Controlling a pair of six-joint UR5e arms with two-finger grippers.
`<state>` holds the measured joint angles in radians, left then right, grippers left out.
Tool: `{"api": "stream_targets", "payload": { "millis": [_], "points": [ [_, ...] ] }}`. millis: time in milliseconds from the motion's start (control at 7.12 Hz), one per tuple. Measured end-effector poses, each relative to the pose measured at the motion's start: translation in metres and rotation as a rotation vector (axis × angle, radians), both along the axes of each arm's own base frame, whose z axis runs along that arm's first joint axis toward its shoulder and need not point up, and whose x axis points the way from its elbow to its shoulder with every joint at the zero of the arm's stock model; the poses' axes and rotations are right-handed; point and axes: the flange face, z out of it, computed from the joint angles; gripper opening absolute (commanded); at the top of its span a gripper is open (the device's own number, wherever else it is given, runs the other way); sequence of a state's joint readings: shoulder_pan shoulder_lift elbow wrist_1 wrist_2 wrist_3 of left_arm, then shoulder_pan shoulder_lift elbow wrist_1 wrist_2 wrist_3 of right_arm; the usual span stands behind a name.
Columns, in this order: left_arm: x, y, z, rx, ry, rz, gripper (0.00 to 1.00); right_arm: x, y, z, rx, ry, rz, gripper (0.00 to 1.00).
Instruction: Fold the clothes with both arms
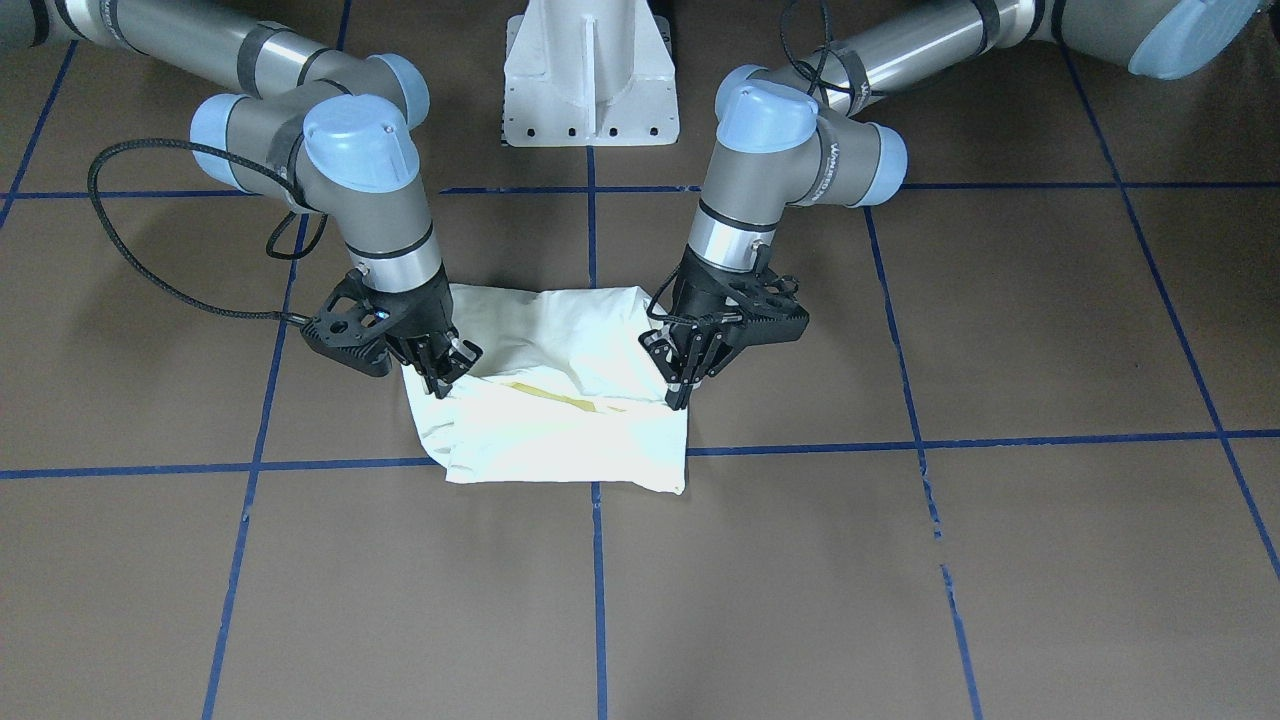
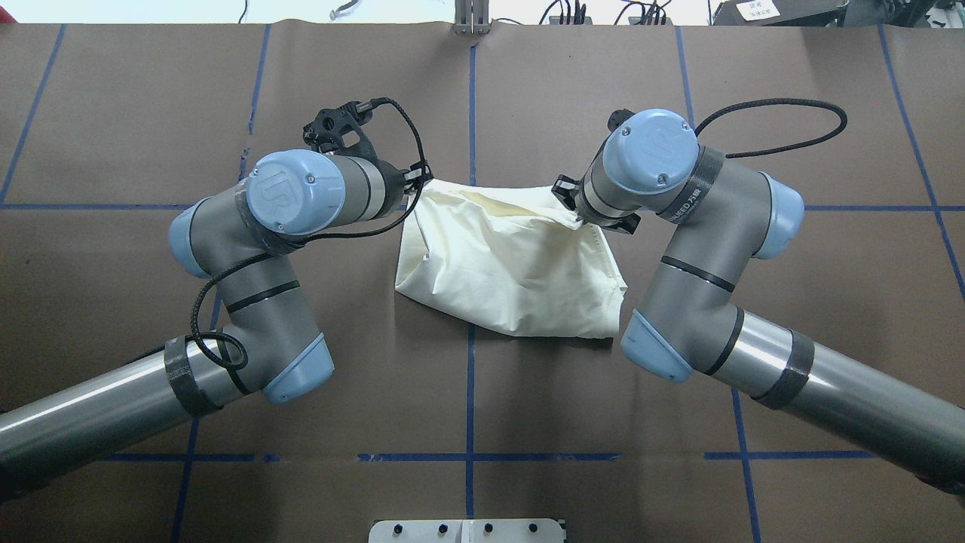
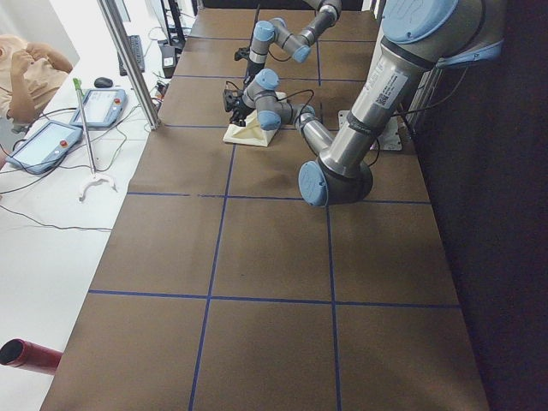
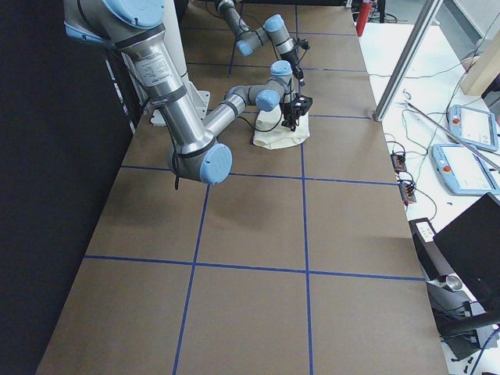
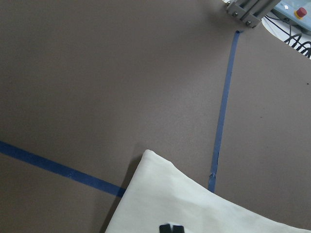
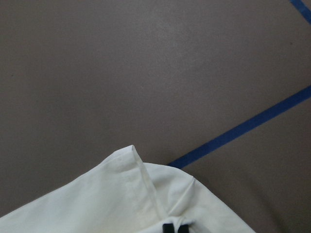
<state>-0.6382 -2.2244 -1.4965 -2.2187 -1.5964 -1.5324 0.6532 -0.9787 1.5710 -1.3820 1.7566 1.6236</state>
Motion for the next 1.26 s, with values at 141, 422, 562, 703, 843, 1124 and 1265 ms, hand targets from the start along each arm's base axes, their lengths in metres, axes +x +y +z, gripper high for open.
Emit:
{"api": "stream_targets", "payload": {
  "millis": [141, 422, 562, 703, 843, 1124, 1265],
  "points": [
    [-0.019, -0.003, 0.011, 0.026, 0.053, 0.048, 0.00, -0.002, -0.004, 0.006, 0.000, 0.004, -0.001, 0.00],
    [-0.036, 0.011, 0.062, 0.053, 0.092, 0.120, 0.00, -0.004, -0.006, 0.008, 0.000, 0.005, -0.003, 0.00],
    [-0.029, 0.018, 0.077, 0.061, 0.079, 0.147, 0.00, -0.005, -0.006, 0.007, 0.000, 0.003, -0.003, 0.00],
    [-0.013, 0.024, 0.083, 0.062, 0.070, 0.174, 0.00, -0.005, -0.007, 0.007, 0.000, 0.003, -0.003, 0.00],
    [0.004, 0.030, 0.084, 0.065, 0.071, 0.196, 0.00, -0.006, -0.007, 0.006, 0.000, 0.002, -0.003, 0.00],
    [0.024, 0.044, 0.077, 0.085, 0.117, 0.267, 0.00, -0.006, -0.007, 0.005, 0.001, 0.000, -0.001, 0.00],
    [0.032, 0.056, 0.073, 0.105, 0.152, 0.308, 0.00, -0.006, -0.007, 0.002, 0.003, -0.005, 0.000, 0.00]
  ]
}}
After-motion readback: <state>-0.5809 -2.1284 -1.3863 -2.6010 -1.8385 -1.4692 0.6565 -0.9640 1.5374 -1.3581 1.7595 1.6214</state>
